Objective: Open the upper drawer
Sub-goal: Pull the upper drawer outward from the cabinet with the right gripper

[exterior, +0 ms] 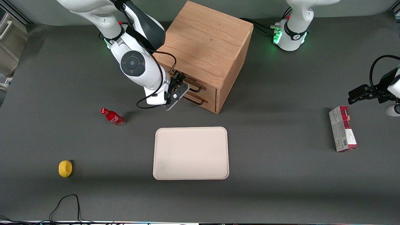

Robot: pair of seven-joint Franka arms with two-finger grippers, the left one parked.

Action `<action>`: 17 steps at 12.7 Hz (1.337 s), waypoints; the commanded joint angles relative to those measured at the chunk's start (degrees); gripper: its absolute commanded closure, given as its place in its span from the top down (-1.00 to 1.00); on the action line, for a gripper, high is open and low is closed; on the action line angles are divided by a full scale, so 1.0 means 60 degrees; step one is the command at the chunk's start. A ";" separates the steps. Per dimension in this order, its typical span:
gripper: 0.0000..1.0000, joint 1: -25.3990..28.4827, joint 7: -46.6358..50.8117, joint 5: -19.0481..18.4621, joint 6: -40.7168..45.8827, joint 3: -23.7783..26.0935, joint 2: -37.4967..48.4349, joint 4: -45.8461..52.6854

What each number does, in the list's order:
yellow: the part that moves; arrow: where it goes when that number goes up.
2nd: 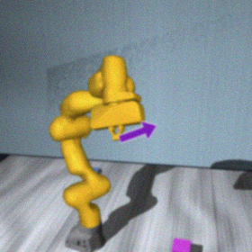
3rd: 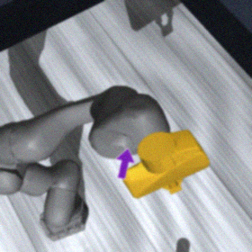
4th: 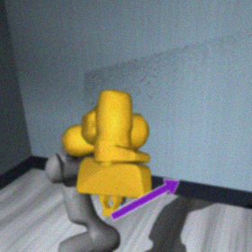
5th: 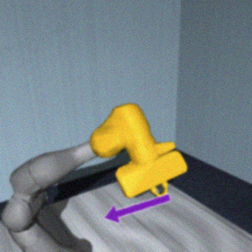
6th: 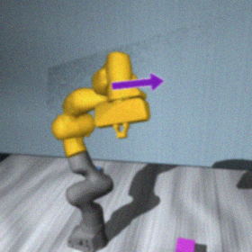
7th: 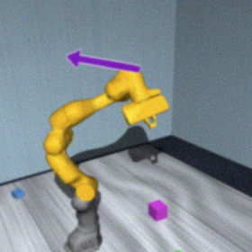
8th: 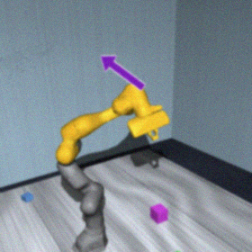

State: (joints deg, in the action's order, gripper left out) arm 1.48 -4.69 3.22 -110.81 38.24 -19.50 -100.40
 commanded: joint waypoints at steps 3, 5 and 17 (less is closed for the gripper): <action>1.00 -0.0026 -0.0243 -0.0024 -0.0296 -0.0001 -0.0031 -0.0142; 1.00 -0.0026 -0.0243 -0.0126 -0.0471 -0.0030 -0.0206 -0.0127; 1.00 -0.0041 -0.0651 -0.0815 -0.0327 -0.0629 -0.1041 0.1292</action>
State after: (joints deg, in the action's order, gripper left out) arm 1.10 -5.96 -0.86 -113.78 35.61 -23.58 -96.68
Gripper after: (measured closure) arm 0.000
